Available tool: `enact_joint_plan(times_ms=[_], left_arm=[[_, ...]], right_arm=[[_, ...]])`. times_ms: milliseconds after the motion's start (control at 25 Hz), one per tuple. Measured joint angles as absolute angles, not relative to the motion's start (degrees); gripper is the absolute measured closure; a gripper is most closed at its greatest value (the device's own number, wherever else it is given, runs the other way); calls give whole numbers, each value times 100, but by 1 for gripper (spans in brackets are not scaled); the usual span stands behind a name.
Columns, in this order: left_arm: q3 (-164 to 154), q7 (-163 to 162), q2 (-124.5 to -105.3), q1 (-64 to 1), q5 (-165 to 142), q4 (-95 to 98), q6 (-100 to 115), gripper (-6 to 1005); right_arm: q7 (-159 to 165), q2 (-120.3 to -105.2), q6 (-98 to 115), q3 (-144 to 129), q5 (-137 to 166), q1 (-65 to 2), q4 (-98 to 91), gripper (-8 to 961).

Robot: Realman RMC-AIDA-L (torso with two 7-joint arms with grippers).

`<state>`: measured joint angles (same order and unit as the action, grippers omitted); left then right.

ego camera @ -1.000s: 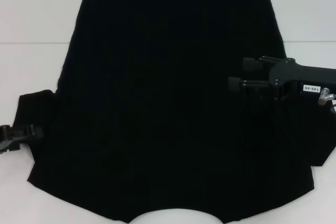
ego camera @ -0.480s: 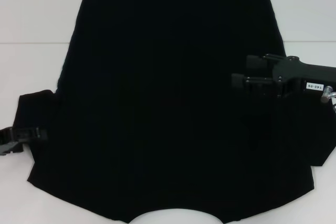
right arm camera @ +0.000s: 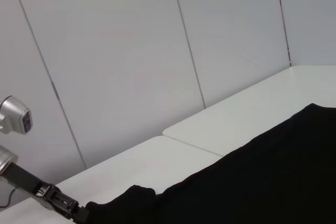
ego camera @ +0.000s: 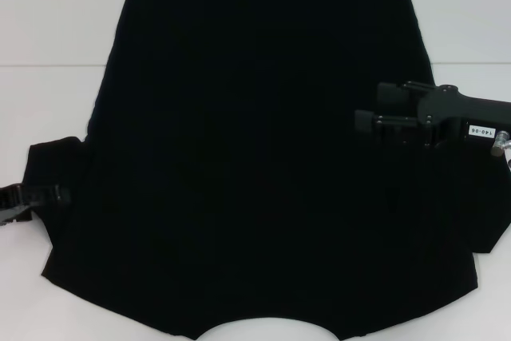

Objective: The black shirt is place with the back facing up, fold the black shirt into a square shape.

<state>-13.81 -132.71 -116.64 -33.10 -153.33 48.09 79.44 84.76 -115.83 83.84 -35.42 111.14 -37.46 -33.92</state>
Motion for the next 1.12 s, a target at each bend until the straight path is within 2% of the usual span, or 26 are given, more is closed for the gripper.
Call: enact_joint_plan(times_ms=[760, 840, 1040, 1120], left_arm=[[-1521, -13301, -11663, -3456, -15267, 4600, 7160, 229], [-1520, -13295, -11659, -3456, -15262, 4591, 7157, 439], [-1488, -13285, -11659, -3454, -15259, 4588, 7146, 705], [-1490, -13281, -11660, -3451, -15258, 4587, 7125, 738]], right_arm=[[8481, -11583, 8388, -3461, 11100, -3743, -3388, 60], [8481, -11583, 8390, -3450, 11100, -3744, -3383, 60], [8481, -11583, 8393, -3430, 11100, -3734, -3367, 60], [8481, -11584, 8394, -3424, 11100, -3724, -3364, 60]])
